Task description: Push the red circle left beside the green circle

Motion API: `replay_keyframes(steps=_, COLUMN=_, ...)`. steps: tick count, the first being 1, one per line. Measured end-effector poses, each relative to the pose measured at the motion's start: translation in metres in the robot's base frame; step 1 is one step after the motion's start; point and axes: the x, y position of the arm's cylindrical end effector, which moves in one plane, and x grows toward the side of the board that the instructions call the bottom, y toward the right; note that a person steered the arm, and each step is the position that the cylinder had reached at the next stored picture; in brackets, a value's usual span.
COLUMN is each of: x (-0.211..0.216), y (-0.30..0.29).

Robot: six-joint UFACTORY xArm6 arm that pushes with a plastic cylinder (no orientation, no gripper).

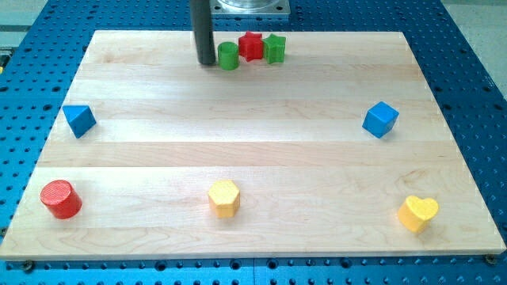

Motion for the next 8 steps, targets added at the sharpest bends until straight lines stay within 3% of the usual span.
replay_keyframes(steps=1, x=0.000, y=0.009)
replay_keyframes(steps=2, x=0.042, y=-0.080)
replay_keyframes(steps=4, x=0.223, y=-0.056)
replay_keyframes(steps=6, x=0.336, y=-0.126)
replay_keyframes(steps=7, x=0.350, y=-0.144)
replay_keyframes(steps=8, x=0.337, y=-0.186)
